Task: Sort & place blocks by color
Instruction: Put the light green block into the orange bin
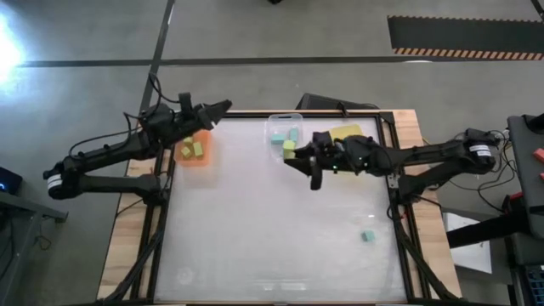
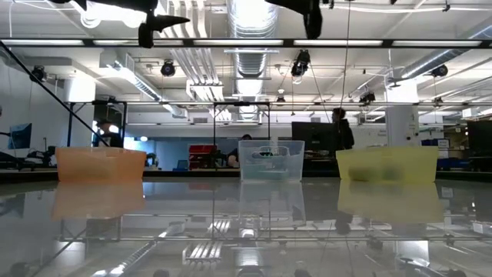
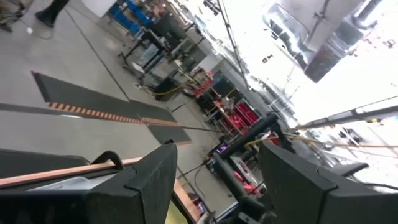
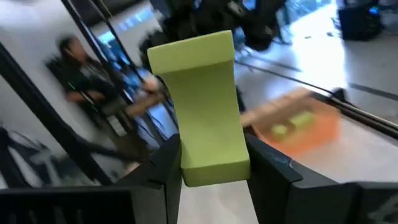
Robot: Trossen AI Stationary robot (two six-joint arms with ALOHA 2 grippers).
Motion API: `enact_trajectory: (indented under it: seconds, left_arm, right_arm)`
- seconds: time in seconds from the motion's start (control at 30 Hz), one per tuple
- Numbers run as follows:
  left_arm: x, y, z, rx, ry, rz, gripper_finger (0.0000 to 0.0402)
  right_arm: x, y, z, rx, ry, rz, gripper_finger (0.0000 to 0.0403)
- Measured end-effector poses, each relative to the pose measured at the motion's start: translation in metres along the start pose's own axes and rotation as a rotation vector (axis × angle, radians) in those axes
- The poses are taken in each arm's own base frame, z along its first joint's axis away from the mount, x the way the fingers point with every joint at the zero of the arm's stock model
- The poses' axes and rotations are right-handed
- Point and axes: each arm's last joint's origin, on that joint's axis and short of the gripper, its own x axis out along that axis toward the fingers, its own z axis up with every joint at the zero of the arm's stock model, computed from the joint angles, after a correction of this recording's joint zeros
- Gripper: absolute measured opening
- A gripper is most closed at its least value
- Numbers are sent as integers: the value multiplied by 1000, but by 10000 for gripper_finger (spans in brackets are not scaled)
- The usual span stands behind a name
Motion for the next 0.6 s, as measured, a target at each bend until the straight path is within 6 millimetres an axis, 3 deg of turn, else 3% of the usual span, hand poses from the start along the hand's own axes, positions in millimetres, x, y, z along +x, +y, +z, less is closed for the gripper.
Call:
enact_trajectory:
  seconds: [0.27,0.6]
  left_arm:
    - [-1,-5,-5,8,24,-26,210]
    - [-5,-22,-17,35,77,-128,210]
  right_arm:
    - [30,-12,-6,108,-154,106,125]
    - [35,-23,-7,168,-148,118,125]
